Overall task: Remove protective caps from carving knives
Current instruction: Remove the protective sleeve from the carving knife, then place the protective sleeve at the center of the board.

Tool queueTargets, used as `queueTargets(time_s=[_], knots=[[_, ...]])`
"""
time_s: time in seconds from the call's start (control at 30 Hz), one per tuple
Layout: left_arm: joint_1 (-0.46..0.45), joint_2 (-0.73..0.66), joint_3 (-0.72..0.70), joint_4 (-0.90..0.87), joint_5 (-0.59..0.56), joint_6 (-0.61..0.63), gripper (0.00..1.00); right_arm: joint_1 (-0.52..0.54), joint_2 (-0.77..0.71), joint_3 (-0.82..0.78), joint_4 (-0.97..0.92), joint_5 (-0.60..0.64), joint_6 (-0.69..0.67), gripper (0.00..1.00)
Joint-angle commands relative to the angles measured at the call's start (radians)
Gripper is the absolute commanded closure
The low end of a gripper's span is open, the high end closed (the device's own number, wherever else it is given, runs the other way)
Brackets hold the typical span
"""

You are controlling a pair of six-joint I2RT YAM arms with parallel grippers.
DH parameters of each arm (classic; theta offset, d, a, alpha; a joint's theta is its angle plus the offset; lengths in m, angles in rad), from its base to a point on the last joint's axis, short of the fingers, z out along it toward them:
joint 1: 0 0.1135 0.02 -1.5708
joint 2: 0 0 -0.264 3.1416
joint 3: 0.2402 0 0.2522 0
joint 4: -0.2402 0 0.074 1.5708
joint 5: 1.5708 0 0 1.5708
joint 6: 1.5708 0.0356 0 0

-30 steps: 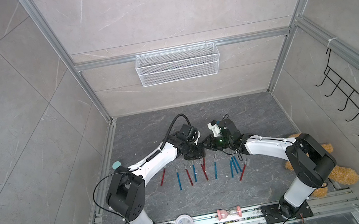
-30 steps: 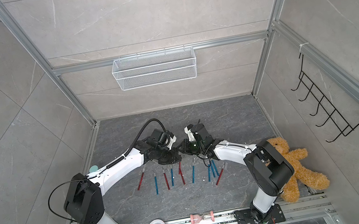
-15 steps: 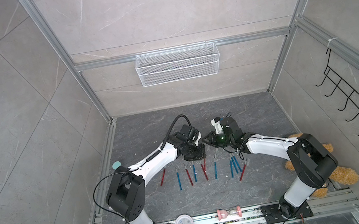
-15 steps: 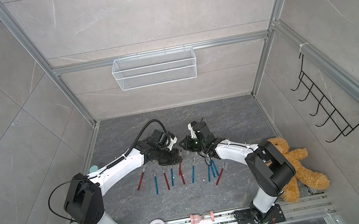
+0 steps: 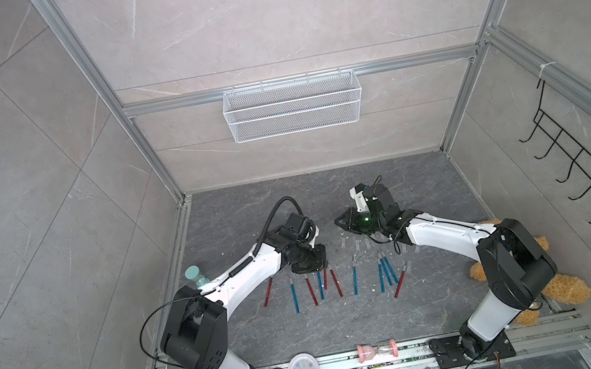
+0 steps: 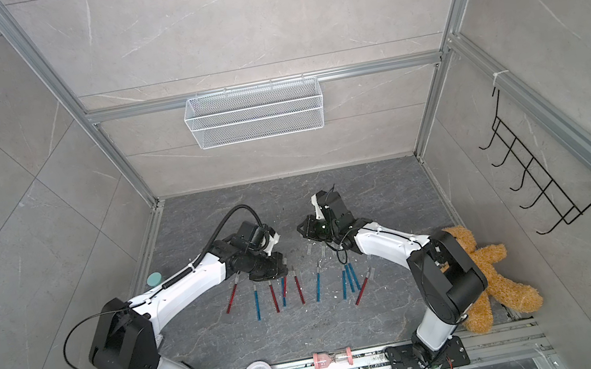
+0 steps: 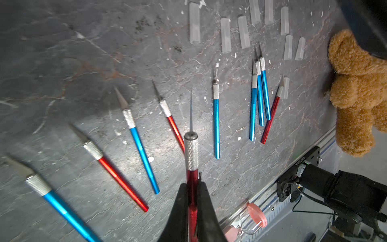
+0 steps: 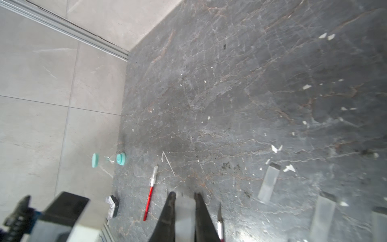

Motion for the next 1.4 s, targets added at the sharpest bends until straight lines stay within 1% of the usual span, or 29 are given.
queueTargets(time_s=[0.0, 0.17, 0.27, 0.4, 0.6, 0.67, 0.8, 1.0, 1.23, 1.37], knots=[[0.053, -0.081, -0.032, -0.017, -0.014, -0.002, 0.91, 0.001, 0.07, 0.093, -0.139, 0.017, -0.067, 0.85], [0.132, -0.143, -0.087, -0.026, 0.003, 0.003, 0.91, 0.025, 0.183, 0.174, -0.193, 0.036, -0.081, 0.83], [0.164, -0.167, -0.111, -0.029, 0.01, 0.006, 0.91, 0.044, 0.254, 0.235, -0.23, 0.04, -0.087, 0.83], [0.184, -0.179, -0.124, -0.044, 0.007, 0.005, 0.91, 0.052, 0.322, 0.293, -0.273, 0.064, -0.096, 0.82], [0.188, -0.155, -0.116, -0.105, -0.067, 0.007, 0.91, 0.061, 0.392, 0.329, -0.329, 0.089, -0.088, 0.81], [0.188, -0.147, -0.113, -0.118, -0.09, 0.008, 0.91, 0.065, 0.401, 0.33, -0.338, 0.098, -0.086, 0.8], [0.188, -0.141, -0.113, -0.114, -0.083, 0.009, 0.91, 0.066, 0.41, 0.327, -0.347, 0.118, -0.085, 0.75], [0.188, -0.14, -0.112, -0.117, -0.078, 0.01, 0.91, 0.067, 0.421, 0.328, -0.34, 0.121, -0.081, 0.75], [0.188, -0.138, -0.116, -0.127, -0.095, 0.013, 0.91, 0.065, 0.361, 0.312, -0.329, 0.13, -0.088, 0.73], [0.188, -0.125, -0.102, -0.151, -0.123, 0.011, 0.89, 0.068, 0.306, 0.307, -0.322, 0.126, -0.09, 0.72]])
